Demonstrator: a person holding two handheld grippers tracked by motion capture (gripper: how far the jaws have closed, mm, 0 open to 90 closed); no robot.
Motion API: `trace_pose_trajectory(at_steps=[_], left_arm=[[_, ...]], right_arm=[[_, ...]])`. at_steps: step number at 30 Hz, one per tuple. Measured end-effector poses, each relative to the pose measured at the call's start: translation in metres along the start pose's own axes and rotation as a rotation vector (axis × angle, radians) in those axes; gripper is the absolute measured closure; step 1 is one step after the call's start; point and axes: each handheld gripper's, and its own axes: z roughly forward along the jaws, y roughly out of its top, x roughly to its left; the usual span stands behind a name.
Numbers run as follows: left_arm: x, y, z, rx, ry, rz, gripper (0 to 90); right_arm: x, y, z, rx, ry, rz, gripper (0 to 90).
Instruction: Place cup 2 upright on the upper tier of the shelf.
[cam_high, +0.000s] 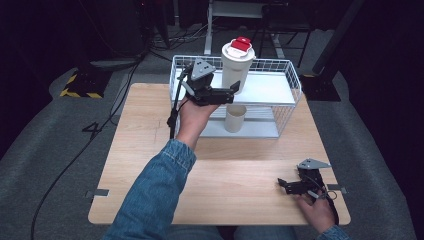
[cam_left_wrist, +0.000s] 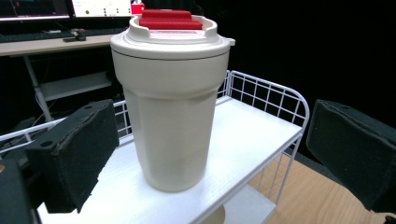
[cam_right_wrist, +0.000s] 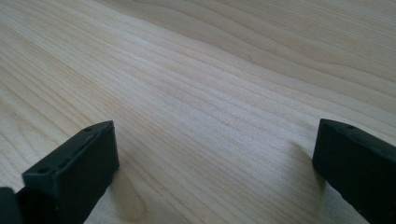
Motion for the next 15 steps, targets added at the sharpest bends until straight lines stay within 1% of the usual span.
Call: trace_pose_trajectory(at_steps=[2, 3, 4, 7, 10, 12, 15], left_arm=[[-0.002, -0.001, -0.01, -0.004, 0.002, 0.004, 2.8], [-0.003, -0.003, -0.02, -0.002, 0.006, 0.005, 2.8], [-0.003, -0.003, -0.02, -0.002, 0.006, 0.005, 2.8], [-0.004, -0.007, -0.035, -0.005, 0.003, -0.004, 2.9], [-0.003, -0.012, -0.048, -0.009, -0.013, -0.022, 3.3], [-0.003, -0.015, -0.056, -0.008, -0.016, -0.034, 3.3], [-0.002, -0.022, -0.068, -0.005, -0.009, -0.03, 3.3]], right_arm=[[0.0, 0.0, 0.0, 0.0, 0.0, 0.0, 0.4], [0.0, 0.0, 0.0, 0.0, 0.0, 0.0, 0.4], [0.0, 0.0, 0.0, 0.0, 0.0, 0.0, 0.4], [0.0, 0.0, 0.0, 0.0, 0.0, 0.0, 0.4], [0.0, 0.0, 0.0, 0.0, 0.0, 0.0, 0.4], [0.0, 0.0, 0.0, 0.0, 0.0, 0.0, 0.4], [0.0, 0.0, 0.0, 0.0, 0.0, 0.0, 0.4]])
